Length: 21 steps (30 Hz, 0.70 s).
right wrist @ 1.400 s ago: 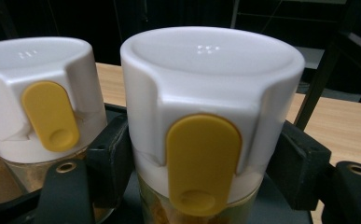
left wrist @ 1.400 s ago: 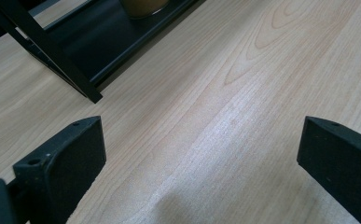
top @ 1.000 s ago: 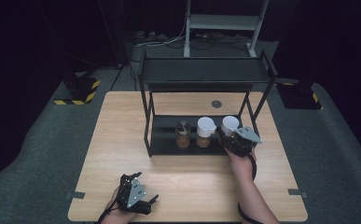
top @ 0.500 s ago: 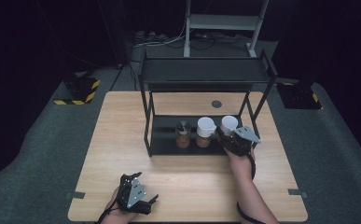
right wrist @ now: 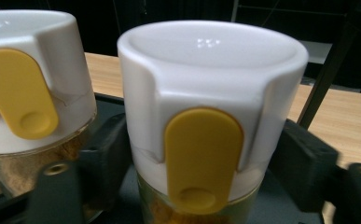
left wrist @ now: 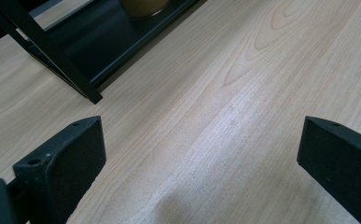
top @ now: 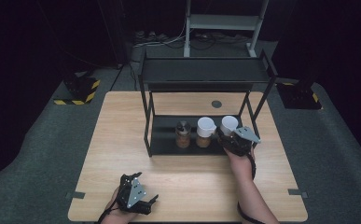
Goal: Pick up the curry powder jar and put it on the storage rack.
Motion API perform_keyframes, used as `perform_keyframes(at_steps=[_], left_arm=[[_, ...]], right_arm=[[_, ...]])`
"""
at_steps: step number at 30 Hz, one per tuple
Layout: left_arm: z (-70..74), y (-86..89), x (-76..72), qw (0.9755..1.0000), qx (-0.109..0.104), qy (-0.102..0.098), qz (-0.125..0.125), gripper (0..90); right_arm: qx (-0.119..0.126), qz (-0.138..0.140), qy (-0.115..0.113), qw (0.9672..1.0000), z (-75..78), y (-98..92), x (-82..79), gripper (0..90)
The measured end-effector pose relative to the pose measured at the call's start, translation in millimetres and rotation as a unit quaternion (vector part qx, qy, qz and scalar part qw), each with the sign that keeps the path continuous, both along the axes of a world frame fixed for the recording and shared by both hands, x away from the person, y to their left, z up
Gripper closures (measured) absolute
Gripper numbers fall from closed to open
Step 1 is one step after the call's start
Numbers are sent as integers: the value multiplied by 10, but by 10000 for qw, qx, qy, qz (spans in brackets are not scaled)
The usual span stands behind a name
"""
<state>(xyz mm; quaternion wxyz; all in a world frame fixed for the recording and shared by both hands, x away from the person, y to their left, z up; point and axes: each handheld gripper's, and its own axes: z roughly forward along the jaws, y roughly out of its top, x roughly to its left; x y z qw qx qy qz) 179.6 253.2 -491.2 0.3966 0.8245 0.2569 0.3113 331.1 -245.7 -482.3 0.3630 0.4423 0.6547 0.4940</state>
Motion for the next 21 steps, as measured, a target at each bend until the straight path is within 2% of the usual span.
perform_keyframes(at_steps=[9, 21], left_arm=[[0, -1, 1, 10000, -2, 5, 1, 15], [-2, -5, -4, 10000, 19, -17, -6, 15]], right_arm=[[82, -36, 18, 10000, 9, -7, -20, 206], [47, 4, -29, 10000, 36, -29, -84, 164]])
